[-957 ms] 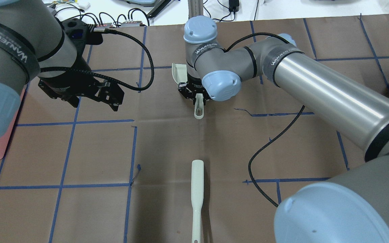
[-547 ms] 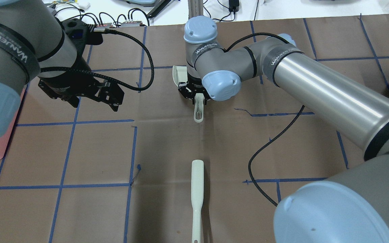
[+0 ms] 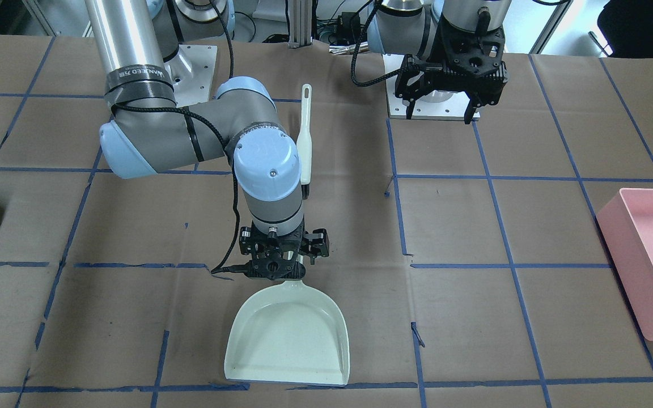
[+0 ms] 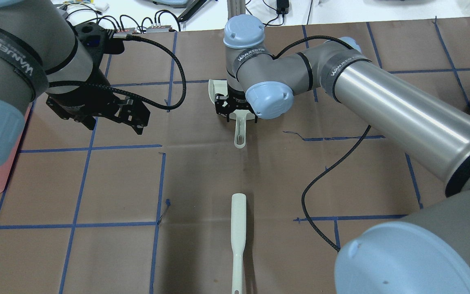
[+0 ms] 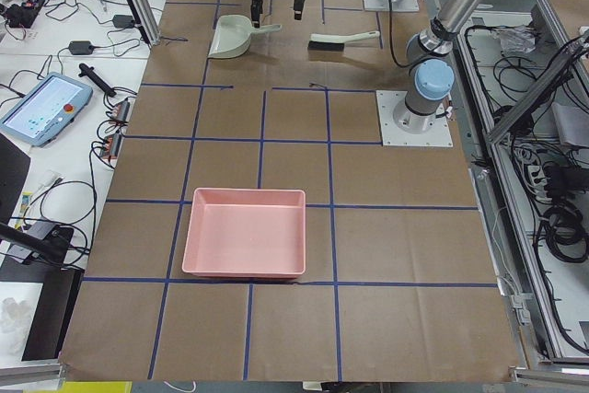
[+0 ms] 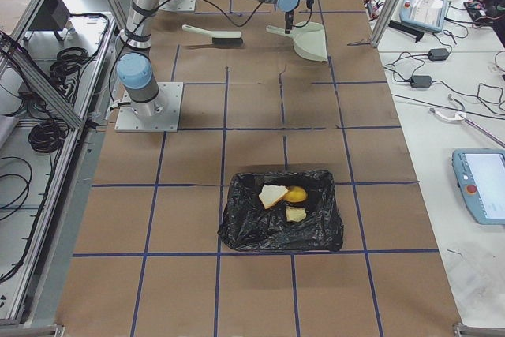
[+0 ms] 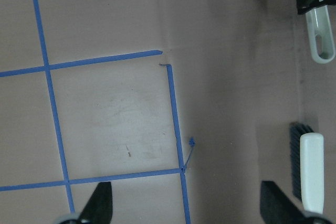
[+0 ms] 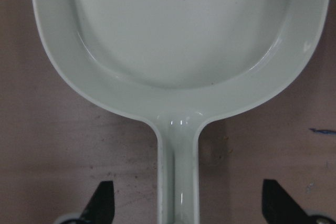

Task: Sweep and dump trash in nearest bin
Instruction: 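Open the right gripper and lift it away from the dustpan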

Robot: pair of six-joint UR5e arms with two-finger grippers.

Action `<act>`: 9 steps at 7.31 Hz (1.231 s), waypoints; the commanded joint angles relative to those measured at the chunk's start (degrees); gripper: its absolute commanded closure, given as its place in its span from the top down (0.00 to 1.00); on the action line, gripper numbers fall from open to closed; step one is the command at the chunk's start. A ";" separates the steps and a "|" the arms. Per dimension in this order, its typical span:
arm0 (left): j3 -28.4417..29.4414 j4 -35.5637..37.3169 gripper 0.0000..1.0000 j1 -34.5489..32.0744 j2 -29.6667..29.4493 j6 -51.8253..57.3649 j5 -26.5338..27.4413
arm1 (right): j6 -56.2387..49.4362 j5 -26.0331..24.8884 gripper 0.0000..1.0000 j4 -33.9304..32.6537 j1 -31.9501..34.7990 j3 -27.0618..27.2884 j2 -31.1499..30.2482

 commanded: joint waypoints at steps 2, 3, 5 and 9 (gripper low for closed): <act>0.00 0.02 1.00 0.00 -0.04 0.00 0.02 | -11.53 -0.07 1.00 9.06 -6.60 0.28 -6.91; 0.00 0.02 1.00 0.00 -0.04 0.00 0.02 | -17.33 -0.07 1.00 12.24 -10.20 0.71 -9.98; 0.00 0.02 1.00 0.00 -0.04 0.00 0.02 | -26.41 -0.33 1.00 18.23 -16.28 2.29 -15.08; 0.00 0.02 1.00 0.00 -0.12 -0.09 0.02 | -28.47 -2.97 1.00 24.72 -19.30 5.90 -25.99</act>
